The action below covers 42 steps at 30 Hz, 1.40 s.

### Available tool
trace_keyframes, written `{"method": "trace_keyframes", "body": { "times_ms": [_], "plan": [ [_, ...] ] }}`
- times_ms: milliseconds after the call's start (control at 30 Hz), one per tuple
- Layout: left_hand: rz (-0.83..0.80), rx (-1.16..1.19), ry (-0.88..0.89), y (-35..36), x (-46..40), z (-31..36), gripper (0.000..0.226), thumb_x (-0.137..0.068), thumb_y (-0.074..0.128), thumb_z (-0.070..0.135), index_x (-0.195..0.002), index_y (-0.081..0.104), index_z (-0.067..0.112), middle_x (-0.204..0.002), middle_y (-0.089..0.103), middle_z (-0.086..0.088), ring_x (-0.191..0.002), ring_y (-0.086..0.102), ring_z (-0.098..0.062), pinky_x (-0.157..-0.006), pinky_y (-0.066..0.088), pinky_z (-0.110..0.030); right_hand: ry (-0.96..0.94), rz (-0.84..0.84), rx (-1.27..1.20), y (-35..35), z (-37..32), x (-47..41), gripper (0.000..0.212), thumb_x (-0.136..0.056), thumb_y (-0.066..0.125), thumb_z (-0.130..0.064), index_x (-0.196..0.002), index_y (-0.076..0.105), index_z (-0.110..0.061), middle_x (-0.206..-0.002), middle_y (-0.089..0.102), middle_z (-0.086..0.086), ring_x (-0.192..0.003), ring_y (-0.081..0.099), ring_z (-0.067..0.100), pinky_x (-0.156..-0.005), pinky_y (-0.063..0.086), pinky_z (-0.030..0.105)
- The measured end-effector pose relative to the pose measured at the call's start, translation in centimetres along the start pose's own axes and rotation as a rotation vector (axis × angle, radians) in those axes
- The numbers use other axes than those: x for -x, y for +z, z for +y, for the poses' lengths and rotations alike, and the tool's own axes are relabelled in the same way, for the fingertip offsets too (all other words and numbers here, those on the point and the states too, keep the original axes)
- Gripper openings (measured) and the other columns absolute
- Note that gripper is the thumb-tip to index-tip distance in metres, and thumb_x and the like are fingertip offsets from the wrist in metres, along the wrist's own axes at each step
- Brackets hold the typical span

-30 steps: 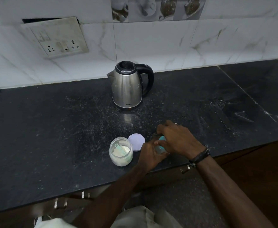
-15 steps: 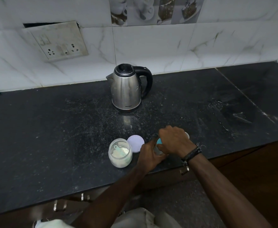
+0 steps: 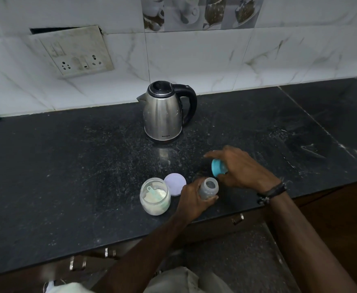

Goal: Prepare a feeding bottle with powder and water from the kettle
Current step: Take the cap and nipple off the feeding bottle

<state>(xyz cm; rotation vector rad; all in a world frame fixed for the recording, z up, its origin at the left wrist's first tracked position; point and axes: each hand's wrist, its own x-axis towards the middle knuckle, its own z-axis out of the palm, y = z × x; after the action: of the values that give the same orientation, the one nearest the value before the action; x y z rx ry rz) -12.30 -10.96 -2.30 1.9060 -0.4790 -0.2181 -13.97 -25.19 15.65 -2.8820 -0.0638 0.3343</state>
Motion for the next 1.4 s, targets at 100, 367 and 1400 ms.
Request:
{"method": "trace_keyframes", "body": {
  "times_ms": [100,367,1400],
  "plan": [
    [0.02,-0.014,0.025,0.1,0.0,-0.1,0.058,-0.07,0.087,0.036,-0.12,0.065,0.018,-0.114,0.071,0.007,-0.104,0.065,-0.002,-0.093,0.053,-0.026,0.073,0.092,-0.012,-0.1,1.9,-0.9,0.06,-0.076,0.077,-0.018,-0.131,0.055,-0.026,-0.119,0.051,0.003,-0.111,0.052,0.022,-0.091,0.048,0.036],
    [0.004,-0.02,0.017,0.2,0.0,-0.2,0.062,-0.071,0.087,0.036,-0.125,0.062,0.018,-0.12,0.07,0.006,-0.109,0.064,-0.004,-0.098,0.051,-0.026,0.157,0.227,-0.053,2.6,5.1,-4.3,0.051,-0.074,0.079,-0.014,-0.122,0.062,-0.018,-0.125,0.062,0.003,-0.111,0.06,0.022,-0.086,0.053,0.034],
    [-0.009,-0.034,-0.037,0.1,0.2,0.4,0.062,-0.072,0.087,0.033,-0.126,0.061,0.018,-0.121,0.069,0.004,-0.11,0.063,-0.006,-0.099,0.051,-0.03,0.181,-0.105,0.029,6.4,5.1,-8.2,0.082,-0.078,0.076,-0.015,-0.146,0.03,-0.014,-0.138,0.05,0.012,-0.125,0.048,0.029,-0.103,0.044,0.045]
  ]
}}
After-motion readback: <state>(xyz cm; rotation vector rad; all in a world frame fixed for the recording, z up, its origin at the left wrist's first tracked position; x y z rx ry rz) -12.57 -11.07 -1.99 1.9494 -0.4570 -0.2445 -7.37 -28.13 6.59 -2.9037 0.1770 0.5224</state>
